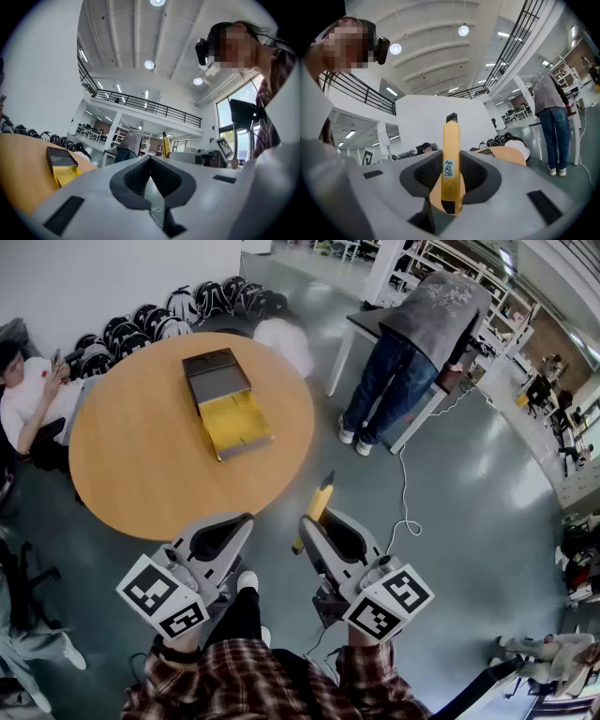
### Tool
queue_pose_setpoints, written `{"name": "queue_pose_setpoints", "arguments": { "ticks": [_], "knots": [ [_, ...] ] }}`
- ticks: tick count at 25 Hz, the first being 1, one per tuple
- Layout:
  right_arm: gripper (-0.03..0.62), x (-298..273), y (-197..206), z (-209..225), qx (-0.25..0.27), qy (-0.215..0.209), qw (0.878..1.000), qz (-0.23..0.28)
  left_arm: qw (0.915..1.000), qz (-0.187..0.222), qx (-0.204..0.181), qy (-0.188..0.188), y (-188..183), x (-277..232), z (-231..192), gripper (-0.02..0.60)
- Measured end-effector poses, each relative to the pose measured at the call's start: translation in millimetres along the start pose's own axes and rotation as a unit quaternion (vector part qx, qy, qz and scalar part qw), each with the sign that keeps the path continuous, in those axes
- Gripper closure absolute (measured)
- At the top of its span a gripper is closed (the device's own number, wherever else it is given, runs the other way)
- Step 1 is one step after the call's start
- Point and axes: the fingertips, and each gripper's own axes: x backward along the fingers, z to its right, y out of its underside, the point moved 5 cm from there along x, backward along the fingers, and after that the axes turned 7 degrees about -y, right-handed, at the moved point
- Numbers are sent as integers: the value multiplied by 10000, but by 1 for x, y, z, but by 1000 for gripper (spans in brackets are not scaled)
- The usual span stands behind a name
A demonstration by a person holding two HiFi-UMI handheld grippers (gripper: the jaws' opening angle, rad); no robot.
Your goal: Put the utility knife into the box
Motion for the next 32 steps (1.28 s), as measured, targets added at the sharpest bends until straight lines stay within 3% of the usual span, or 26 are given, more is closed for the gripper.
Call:
{"name": "queue_pose_setpoints", "arguments": {
  "ticks": [10,19,26,32],
  "knots": [
    [471,-117,-41,81,144,20,9999,-67,10000,61,-55,14,-43,-77,-114,571],
    [471,-179,-49,134,19,-74,9996,-271,9996,-52,81,-271,-51,-113,-177,571],
    [471,-239,-73,196,-2,-681,9963,-522,9952,112,89,-964,-66,-158,-225,571],
    [471,-287,-99,256,71,-1537,9845,-837,9821,378,85,-1845,-72,-202,-249,571]
  ]
}}
